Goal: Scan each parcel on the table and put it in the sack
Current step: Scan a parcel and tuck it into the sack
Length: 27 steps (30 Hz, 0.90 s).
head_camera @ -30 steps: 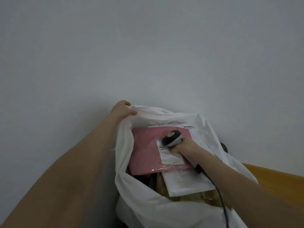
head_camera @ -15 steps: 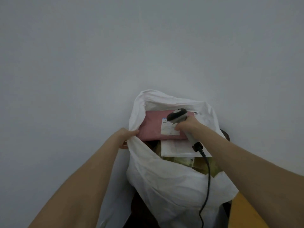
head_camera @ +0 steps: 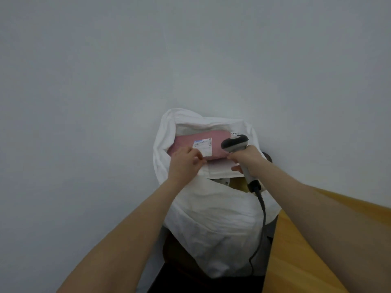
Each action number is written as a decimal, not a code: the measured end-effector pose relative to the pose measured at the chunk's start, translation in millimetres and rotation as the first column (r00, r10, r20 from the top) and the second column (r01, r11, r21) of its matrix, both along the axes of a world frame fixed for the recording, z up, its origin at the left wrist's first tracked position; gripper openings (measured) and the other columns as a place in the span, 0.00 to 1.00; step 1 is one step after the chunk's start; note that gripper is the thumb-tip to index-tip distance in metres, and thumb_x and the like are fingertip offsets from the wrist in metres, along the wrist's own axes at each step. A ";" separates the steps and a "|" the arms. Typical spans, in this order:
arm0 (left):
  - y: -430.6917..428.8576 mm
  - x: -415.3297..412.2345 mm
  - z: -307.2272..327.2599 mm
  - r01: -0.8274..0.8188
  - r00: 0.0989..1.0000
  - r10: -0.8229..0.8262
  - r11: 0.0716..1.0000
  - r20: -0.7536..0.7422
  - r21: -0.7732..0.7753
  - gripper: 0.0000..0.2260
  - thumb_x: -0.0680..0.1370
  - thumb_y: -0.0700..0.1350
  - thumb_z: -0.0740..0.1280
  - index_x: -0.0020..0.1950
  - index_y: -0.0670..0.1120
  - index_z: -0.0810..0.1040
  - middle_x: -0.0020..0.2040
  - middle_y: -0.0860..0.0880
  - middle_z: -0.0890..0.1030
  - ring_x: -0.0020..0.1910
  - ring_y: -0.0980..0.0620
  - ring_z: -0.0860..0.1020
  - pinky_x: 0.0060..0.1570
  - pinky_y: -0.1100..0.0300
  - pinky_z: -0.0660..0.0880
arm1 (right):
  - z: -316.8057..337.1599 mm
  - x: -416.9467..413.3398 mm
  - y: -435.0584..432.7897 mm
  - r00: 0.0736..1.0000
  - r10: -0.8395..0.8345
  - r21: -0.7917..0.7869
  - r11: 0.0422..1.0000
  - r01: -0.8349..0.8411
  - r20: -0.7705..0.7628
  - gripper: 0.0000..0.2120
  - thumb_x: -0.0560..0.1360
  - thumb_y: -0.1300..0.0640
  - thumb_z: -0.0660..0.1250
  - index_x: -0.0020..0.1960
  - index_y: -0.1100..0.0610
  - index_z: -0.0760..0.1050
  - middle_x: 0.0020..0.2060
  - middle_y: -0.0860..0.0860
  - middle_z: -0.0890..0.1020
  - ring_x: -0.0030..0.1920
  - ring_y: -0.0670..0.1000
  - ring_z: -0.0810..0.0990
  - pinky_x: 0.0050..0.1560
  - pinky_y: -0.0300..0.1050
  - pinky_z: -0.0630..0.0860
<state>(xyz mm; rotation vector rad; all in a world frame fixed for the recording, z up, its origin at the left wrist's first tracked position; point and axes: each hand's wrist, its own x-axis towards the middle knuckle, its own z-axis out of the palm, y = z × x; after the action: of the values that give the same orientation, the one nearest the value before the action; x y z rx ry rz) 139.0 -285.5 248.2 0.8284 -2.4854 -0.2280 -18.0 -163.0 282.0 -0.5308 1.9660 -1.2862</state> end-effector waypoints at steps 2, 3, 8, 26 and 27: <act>28.6 -7.4 -8.5 0.206 0.976 -0.203 0.978 0.078 -0.033 0.12 0.73 0.53 0.72 0.48 0.45 0.80 0.49 0.46 0.77 0.49 0.46 0.75 0.49 0.56 0.70 | -3.6 -2.9 15.0 0.998 -0.054 -0.035 0.998 0.055 0.034 0.17 0.74 0.66 0.70 0.61 0.64 0.71 0.50 0.59 0.77 0.44 0.58 0.81 0.43 0.46 0.79; 40.4 -11.1 -13.8 0.296 0.946 -0.283 0.952 0.156 -0.070 0.16 0.72 0.56 0.72 0.51 0.47 0.80 0.51 0.47 0.77 0.51 0.47 0.75 0.51 0.57 0.70 | -5.5 -4.9 22.4 0.996 -0.076 -0.043 0.996 0.078 0.042 0.18 0.74 0.66 0.70 0.62 0.65 0.72 0.47 0.58 0.77 0.44 0.58 0.81 0.47 0.48 0.79; 91.0 -28.4 -44.8 0.557 0.718 -0.366 0.813 0.593 -0.172 0.36 0.66 0.66 0.70 0.70 0.53 0.67 0.68 0.48 0.68 0.64 0.47 0.69 0.66 0.52 0.62 | -9.3 -14.4 65.5 0.985 -0.168 0.009 0.986 0.168 -0.046 0.12 0.73 0.65 0.70 0.55 0.66 0.74 0.42 0.58 0.80 0.48 0.60 0.82 0.53 0.51 0.78; 60.4 -58.2 52.8 0.292 0.946 -0.294 0.956 0.138 0.035 0.20 0.81 0.50 0.62 0.30 0.51 0.63 0.29 0.51 0.72 0.38 0.45 0.76 0.42 0.53 0.67 | -21.6 -61.5 105.8 0.890 -0.379 -0.085 0.908 0.411 0.252 0.19 0.70 0.53 0.76 0.52 0.60 0.72 0.42 0.54 0.78 0.45 0.57 0.79 0.56 0.58 0.79; 63.0 -60.2 52.9 0.317 0.931 -0.327 0.945 0.164 0.087 0.19 0.80 0.51 0.64 0.30 0.51 0.64 0.28 0.53 0.69 0.35 0.52 0.74 0.47 0.54 0.70 | -22.9 -60.0 100.2 0.871 -0.369 -0.099 0.902 0.419 0.324 0.19 0.69 0.53 0.77 0.52 0.60 0.73 0.42 0.54 0.79 0.43 0.56 0.80 0.53 0.57 0.80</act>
<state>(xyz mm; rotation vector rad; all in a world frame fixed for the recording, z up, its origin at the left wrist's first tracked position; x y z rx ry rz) 78.8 -222.5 301.1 0.4733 -2.7881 -0.3566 -78.0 -62.8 259.0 0.0072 1.7722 -1.6863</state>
